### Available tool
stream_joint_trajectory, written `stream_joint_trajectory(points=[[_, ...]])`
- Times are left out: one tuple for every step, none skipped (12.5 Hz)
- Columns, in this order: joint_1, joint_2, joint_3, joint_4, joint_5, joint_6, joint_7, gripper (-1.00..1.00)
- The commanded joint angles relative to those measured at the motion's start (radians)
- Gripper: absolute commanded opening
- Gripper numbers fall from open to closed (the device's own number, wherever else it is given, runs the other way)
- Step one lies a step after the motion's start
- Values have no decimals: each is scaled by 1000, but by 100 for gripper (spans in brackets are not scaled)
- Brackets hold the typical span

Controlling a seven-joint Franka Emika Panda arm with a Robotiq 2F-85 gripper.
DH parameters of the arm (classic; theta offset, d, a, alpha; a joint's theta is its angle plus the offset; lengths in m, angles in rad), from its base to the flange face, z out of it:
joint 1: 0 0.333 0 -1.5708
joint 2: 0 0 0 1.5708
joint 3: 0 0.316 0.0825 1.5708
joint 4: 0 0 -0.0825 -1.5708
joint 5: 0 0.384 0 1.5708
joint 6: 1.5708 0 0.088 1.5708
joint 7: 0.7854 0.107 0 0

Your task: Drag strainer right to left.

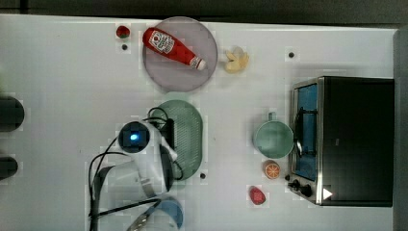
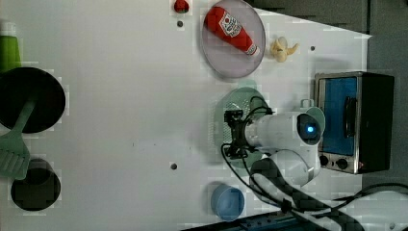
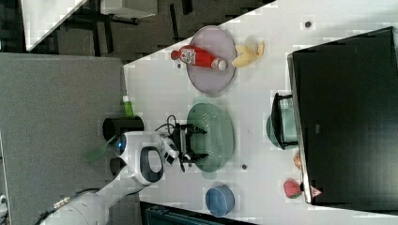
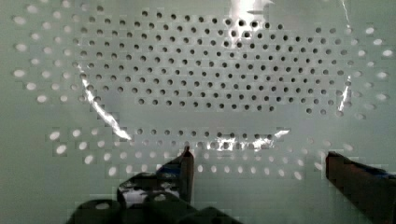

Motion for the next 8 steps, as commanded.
stream_joint_trajectory(points=[[52,6,32,56,-15,6,138,100],[70,21,32,75,-6,6,151,100],[88,36,32,95,11,6,162,100],[107,51,33,116,32,6,165,100],[125,64,33,134,57,5,164,100],[143,75,33,154,77,6,164,100],[160,88,33,173,93,5,165,100],[175,100,33,193,104,5,169,100]])
